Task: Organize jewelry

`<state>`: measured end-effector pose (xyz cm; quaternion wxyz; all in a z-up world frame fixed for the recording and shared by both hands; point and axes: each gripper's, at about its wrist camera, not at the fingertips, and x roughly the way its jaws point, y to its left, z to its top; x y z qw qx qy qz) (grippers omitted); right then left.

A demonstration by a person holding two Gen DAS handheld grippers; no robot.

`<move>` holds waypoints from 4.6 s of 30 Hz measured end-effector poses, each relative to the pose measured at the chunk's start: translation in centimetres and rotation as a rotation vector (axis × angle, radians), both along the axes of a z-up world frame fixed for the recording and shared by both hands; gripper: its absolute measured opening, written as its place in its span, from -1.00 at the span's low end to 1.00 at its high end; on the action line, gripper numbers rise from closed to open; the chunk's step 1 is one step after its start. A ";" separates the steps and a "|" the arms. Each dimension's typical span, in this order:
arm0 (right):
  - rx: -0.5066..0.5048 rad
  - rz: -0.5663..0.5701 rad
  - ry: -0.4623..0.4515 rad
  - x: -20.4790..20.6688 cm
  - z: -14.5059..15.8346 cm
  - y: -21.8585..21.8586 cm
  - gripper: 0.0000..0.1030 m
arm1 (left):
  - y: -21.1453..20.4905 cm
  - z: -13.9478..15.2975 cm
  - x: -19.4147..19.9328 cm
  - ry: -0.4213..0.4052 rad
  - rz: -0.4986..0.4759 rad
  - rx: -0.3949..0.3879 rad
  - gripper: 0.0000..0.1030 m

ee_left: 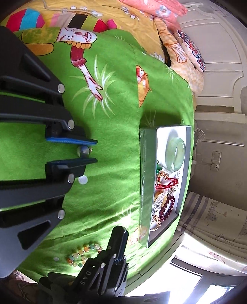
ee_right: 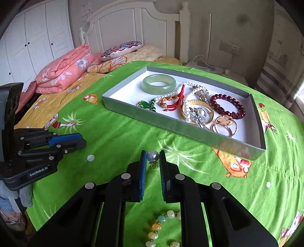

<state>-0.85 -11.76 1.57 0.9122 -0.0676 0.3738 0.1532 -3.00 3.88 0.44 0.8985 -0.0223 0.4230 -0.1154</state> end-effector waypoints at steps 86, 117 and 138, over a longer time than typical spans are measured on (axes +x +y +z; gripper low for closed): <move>0.228 -0.211 -0.108 8.3 3.6 -12.4 -0.32 | -6.1 5.0 15.9 -0.026 0.076 -0.172 0.48; 0.230 -0.175 -0.067 -2.4 2.8 -13.0 0.35 | -8.7 2.1 3.4 0.012 -0.189 -0.084 0.78; 0.157 -0.053 0.001 -8.9 -0.4 -9.7 0.05 | -12.7 0.3 -1.6 -0.020 -0.341 0.057 0.49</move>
